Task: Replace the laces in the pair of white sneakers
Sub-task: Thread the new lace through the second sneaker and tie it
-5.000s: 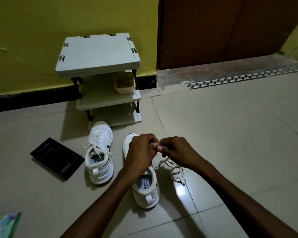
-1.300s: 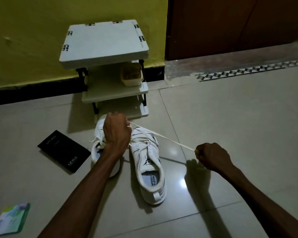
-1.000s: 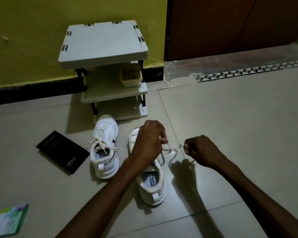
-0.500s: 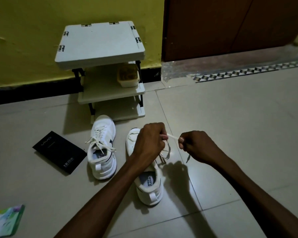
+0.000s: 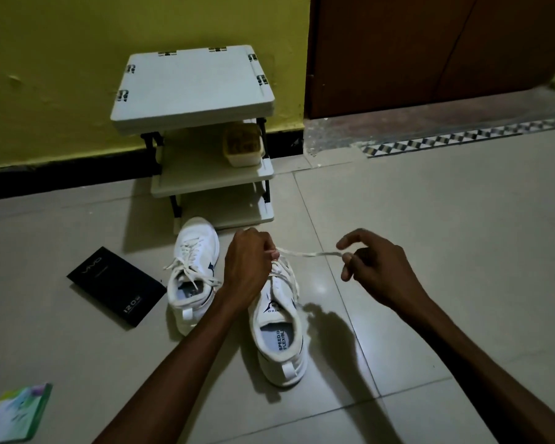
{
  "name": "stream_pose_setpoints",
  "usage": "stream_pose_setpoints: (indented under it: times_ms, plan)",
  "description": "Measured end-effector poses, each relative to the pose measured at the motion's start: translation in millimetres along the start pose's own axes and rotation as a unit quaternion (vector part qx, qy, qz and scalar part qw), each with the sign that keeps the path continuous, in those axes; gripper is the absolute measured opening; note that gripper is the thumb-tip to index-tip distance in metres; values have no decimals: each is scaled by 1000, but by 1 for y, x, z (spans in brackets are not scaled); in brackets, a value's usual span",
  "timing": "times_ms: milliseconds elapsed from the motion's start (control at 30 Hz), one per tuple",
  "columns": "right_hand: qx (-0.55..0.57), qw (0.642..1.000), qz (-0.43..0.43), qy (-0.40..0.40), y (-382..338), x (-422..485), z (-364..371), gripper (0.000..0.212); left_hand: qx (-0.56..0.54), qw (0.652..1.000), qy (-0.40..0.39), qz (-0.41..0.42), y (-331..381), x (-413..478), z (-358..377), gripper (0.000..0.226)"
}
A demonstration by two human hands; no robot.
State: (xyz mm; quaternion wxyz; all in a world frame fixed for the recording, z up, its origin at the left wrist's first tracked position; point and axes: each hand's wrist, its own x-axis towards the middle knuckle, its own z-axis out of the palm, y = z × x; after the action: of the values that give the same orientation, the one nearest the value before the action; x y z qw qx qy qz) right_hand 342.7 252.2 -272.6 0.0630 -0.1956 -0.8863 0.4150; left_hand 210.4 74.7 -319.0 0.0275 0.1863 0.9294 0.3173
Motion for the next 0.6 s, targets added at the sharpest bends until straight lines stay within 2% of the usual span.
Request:
stream_pose_setpoints:
  times_ms: [100, 167, 233, 300, 433, 500, 600]
  plan:
    - [162, 986, 0, 32, -14, 2, -8, 9, -88, 996, 3, 22, 9, 0, -2, 16]
    - [279, 960, 7, -22, -20, 6, -9, 13, -168, 986, -7, 4, 19, 0, -5, 9]
    - [307, 949, 5, -76, -25, 8, -6, 19, -214, 977, -17, 0, 30, -2, -10, 6]
    - [254, 964, -8, -75, -27, 8, 0, 18, -252, 967, -32, 7, 38, -5, -15, 7]
    - [88, 995, -52, 21, -25, 7, 8, 11, -304, 950, -79, 4, 46, -14, -23, 9]
    - [-7, 995, -73, 65, -23, 8, 9, 7, -303, 949, -87, 18, 48, -18, -26, 10]
    - [-41, 995, -70, 59, -23, 8, 7, 4, -280, 955, -87, 51, 54, -27, -29, 11]
